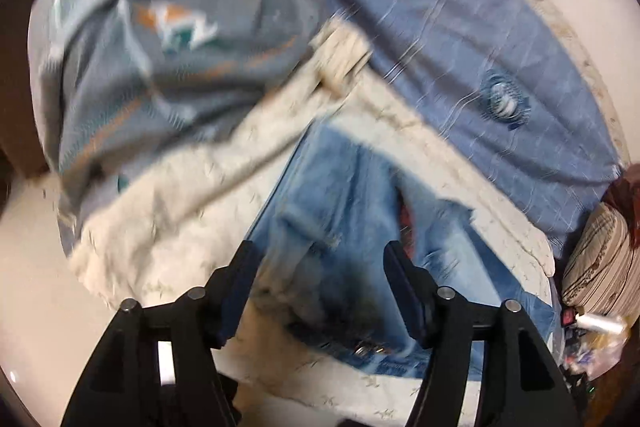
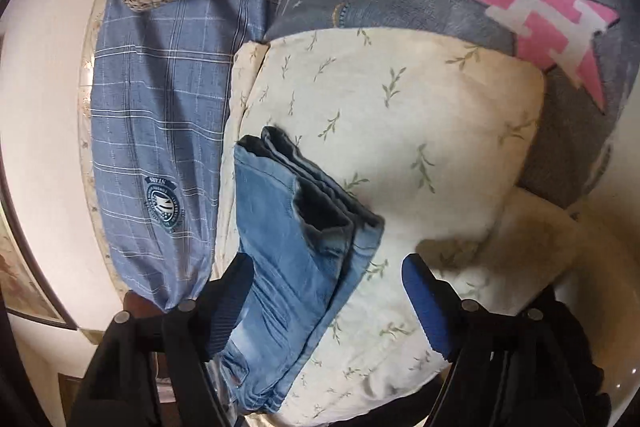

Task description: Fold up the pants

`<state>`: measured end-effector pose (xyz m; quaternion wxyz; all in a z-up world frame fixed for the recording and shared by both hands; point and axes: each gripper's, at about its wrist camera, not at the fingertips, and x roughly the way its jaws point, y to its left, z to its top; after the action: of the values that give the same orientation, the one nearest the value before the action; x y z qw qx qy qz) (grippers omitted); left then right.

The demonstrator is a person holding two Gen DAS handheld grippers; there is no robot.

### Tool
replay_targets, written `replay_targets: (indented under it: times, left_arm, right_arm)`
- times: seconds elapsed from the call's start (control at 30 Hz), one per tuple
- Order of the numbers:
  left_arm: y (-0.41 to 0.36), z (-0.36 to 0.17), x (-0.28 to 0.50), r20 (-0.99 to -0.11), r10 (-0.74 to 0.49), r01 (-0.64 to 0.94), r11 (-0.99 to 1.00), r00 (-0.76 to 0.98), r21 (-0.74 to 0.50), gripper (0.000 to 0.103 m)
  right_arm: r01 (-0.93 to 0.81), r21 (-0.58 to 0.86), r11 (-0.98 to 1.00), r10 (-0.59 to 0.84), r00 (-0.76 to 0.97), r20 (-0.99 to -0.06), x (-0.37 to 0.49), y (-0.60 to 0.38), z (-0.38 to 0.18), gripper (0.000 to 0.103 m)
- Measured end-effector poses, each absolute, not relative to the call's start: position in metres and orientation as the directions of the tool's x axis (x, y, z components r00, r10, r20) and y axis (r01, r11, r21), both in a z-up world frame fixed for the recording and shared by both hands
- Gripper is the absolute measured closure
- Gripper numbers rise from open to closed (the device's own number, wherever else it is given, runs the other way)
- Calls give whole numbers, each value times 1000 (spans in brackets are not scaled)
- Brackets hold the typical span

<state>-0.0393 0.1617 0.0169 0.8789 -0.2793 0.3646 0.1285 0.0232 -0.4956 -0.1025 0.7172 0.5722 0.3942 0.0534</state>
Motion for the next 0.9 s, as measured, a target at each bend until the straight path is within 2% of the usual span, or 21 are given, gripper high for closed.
replay_targets:
  times: [0.07,0.1,0.17,0.2,0.23,0.27,0.3,0.47,0.53,0.6,0.63,0.67,0.7,0.73,0.77,0.83,0.87,0.9]
  left_arm:
    - [149,22,-32,-687,27,-382,846,727,-372,29]
    - [145,20,-27,-685,25,-369,857,728,-359,28]
    - [138,11,-9,-706,38,-361,878,707,-314,27]
    - [135,-3,5,-747,71,-378,892,661,-249,27]
    - [134,-16,14,-787,97,-399,895,609,-198,27]
    - [134,-28,21,-816,117,-415,896,566,-160,27]
    - [133,-45,29,-846,121,-409,904,520,-122,26]
    - [127,-49,25,-816,160,-378,923,556,-76,23]
    - [127,-47,24,-821,148,-379,921,552,-89,23]
    - [126,-41,24,-829,147,-391,916,539,-92,23]
    - [125,-33,21,-828,145,-396,913,542,-99,23]
    - [123,-23,16,-812,134,-390,913,569,-123,23]
    - [120,-14,10,-785,123,-377,914,607,-148,23]
    - [115,-6,4,-762,109,-356,919,639,-167,23]
    - [110,2,2,-741,96,-332,926,665,-178,23]
    - [97,13,-1,-707,108,-289,947,699,-141,21]
    - [91,10,3,-713,142,-281,956,687,-81,19]
    - [86,-8,15,-754,209,-284,958,623,31,19]
  right_arm:
    - [365,856,366,526,678,-514,33,-490,-103,24]
    - [397,832,387,510,660,-552,37,-487,-107,24]
    - [415,830,372,505,660,-556,39,-482,-113,24]
    - [413,820,396,488,661,-569,41,-481,-110,24]
    - [399,817,417,485,662,-571,42,-479,-106,33]
    - [388,806,447,480,657,-582,45,-477,-103,70]
    - [375,777,505,473,633,-613,50,-471,-98,78]
    - [252,671,698,339,708,-619,33,-457,-42,82]
    - [280,631,723,316,678,-664,33,-458,-52,82]
    - [397,659,639,405,555,-726,49,-470,-107,81]
    - [421,721,550,456,573,-681,46,-478,-115,79]
    - [403,747,528,451,613,-649,42,-485,-106,71]
    - [383,730,567,421,627,-656,41,-487,-95,63]
    - [376,705,602,391,631,-670,40,-486,-87,35]
    - [371,680,633,360,636,-683,39,-486,-80,24]
    - [367,668,647,320,665,-675,30,-490,-68,24]
    - [373,657,655,270,697,-664,23,-491,-58,24]
    - [364,658,660,250,718,-649,19,-493,-52,24]
